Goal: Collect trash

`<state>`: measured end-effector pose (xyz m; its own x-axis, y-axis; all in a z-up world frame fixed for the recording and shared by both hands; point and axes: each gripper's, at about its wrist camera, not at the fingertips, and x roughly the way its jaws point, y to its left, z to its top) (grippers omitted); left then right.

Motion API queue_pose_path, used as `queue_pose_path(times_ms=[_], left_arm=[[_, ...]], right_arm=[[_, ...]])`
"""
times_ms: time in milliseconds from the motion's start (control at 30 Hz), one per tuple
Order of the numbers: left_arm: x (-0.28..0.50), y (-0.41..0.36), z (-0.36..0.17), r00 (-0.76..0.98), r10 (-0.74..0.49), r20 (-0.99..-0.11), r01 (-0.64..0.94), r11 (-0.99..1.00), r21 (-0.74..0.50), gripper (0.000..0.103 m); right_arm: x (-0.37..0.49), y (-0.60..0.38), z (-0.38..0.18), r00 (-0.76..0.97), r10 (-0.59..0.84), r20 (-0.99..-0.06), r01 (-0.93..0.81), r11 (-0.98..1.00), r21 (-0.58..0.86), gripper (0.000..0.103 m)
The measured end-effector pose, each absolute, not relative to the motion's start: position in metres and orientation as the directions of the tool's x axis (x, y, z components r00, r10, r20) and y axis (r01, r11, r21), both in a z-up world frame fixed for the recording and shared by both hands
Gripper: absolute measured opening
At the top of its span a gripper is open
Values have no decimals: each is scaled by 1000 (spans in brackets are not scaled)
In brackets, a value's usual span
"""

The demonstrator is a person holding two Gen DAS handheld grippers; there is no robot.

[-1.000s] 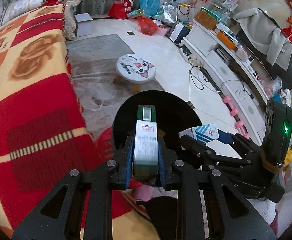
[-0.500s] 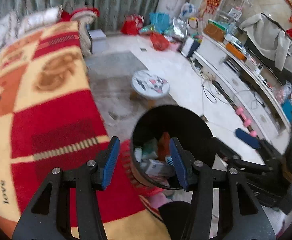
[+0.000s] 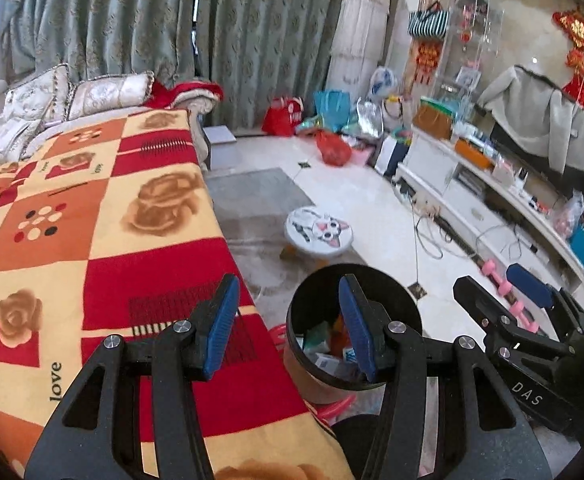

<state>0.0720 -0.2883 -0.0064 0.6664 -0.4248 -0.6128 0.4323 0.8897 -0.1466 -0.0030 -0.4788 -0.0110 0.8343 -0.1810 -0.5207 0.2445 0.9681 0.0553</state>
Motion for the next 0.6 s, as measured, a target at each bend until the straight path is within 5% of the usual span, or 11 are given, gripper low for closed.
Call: queue_pose_path(times_ms=[600], left_arm=[[59,-260,9,726,-412,-550,409,902,-136,50]], right_arm=[[-12,-453,9,861,-187,-473,234,971,42,87]])
